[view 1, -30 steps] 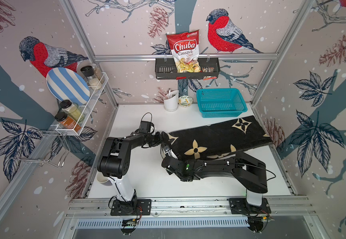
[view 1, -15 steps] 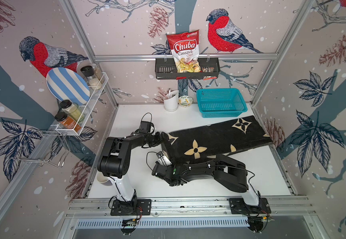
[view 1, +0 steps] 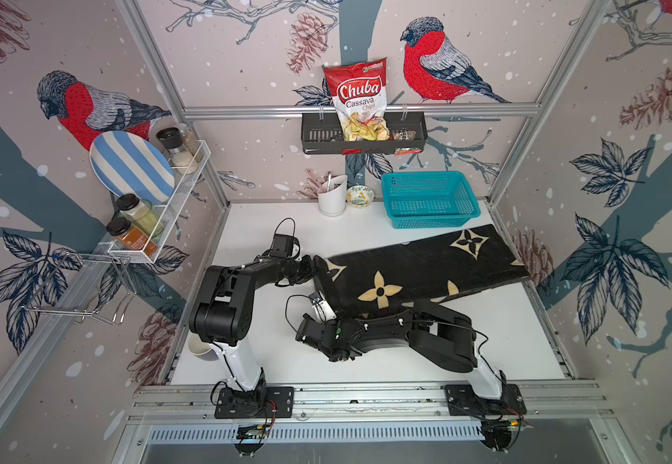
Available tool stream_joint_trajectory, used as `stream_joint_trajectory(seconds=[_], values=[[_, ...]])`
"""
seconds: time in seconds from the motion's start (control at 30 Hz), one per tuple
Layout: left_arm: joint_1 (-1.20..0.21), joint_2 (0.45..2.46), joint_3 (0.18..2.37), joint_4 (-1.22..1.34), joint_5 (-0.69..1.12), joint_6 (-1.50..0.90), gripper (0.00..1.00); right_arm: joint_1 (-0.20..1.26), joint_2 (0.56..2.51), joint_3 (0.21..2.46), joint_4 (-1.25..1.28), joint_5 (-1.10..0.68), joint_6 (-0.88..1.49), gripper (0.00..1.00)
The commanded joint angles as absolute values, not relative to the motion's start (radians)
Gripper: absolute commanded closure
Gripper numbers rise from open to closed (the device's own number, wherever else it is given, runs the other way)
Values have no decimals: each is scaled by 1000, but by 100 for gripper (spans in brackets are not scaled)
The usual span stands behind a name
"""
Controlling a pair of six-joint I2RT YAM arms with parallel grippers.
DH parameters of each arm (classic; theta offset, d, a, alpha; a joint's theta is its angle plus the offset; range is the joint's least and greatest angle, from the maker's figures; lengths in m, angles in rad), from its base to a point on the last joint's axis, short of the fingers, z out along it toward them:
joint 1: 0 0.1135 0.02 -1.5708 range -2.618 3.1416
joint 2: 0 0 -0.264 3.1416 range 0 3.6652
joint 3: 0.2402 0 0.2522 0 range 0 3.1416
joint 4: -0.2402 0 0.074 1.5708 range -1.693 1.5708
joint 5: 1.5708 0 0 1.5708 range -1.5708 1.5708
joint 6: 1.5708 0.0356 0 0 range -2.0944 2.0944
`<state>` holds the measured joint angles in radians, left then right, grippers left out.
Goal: Roll up the pillowcase
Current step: Roll the pillowcase at the center of the board.
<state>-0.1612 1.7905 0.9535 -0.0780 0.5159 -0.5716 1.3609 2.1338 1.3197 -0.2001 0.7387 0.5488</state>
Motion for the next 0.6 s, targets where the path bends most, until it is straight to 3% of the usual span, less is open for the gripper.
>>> stream_joint_trajectory(seconds=[0.0, 0.1, 0.23, 0.57], values=[[-164, 1761, 991, -95, 487, -571, 36, 1331, 2049, 1236, -105, 543, 571, 100], [-164, 1724, 1035, -135, 456, -566, 24, 1290, 1961, 1138, 25, 443, 583, 100], [-164, 1664, 1055, -165, 414, -573, 22, 1229, 1870, 1016, 182, 311, 619, 100], [-207, 1550, 951, -174, 377, -601, 36, 1110, 1747, 780, 449, 133, 831, 100]])
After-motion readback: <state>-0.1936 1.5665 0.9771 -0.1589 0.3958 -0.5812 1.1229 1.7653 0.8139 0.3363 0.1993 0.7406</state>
